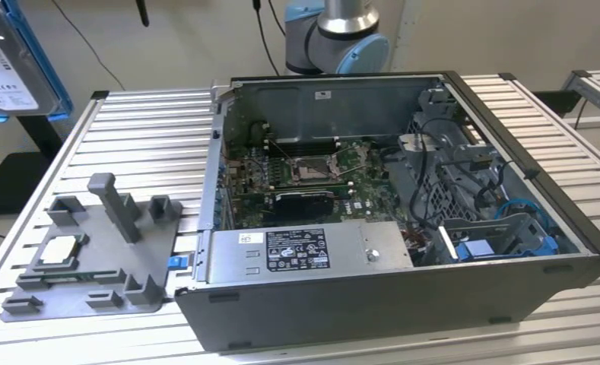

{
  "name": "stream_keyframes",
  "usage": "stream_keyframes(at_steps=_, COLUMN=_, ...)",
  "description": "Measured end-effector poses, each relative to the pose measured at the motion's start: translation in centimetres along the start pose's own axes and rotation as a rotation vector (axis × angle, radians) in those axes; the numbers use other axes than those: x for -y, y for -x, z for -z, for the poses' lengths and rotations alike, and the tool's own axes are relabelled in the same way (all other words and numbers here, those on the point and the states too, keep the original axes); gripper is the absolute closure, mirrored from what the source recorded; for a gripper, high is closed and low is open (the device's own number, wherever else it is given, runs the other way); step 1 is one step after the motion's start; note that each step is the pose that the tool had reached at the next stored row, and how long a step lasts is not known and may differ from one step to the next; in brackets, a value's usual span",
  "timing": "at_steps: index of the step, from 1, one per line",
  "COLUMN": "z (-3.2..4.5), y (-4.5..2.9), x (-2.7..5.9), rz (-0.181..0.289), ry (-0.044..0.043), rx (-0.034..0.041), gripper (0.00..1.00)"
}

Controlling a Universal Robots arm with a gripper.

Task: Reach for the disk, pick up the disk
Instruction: 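Pick up the disk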

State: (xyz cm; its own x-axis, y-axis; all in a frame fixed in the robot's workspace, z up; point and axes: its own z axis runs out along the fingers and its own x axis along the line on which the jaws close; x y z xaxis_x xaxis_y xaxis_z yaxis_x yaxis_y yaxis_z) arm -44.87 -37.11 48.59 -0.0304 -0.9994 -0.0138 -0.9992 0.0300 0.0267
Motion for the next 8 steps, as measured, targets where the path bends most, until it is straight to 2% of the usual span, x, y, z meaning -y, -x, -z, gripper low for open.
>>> stream_keyframes(at_steps=8, z=2.08, y=0.03, x=-0.05, rz=0.001, ry=0.0002, rx=-0.0001, gripper=1.00)
